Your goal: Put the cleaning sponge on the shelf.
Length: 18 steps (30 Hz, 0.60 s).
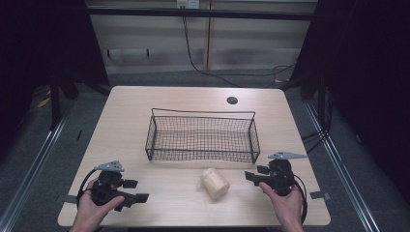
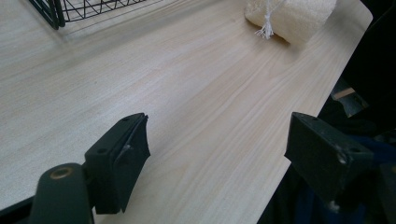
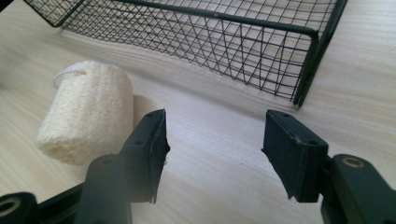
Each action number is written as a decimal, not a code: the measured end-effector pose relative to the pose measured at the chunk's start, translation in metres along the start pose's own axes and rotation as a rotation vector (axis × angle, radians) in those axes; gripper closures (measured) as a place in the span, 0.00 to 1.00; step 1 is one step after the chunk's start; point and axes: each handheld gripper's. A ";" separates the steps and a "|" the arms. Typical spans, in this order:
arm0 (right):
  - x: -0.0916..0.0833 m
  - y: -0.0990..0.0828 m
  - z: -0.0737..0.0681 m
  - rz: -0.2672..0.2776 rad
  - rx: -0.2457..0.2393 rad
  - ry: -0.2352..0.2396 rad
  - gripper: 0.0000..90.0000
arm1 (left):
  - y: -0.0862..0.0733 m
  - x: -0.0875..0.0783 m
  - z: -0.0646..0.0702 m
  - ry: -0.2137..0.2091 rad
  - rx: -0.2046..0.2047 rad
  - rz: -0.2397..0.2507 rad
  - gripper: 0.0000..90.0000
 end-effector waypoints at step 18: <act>-0.008 0.018 -0.004 -0.095 0.050 0.125 0.33 | 0.000 0.001 0.000 0.001 -0.002 0.000 0.23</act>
Point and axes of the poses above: each handheld gripper's, and its own axes: x roughly forward along the jaws, y roughly out of its top, z roughly to its right, and after that the axes turned 9 degrees about y, right-handed
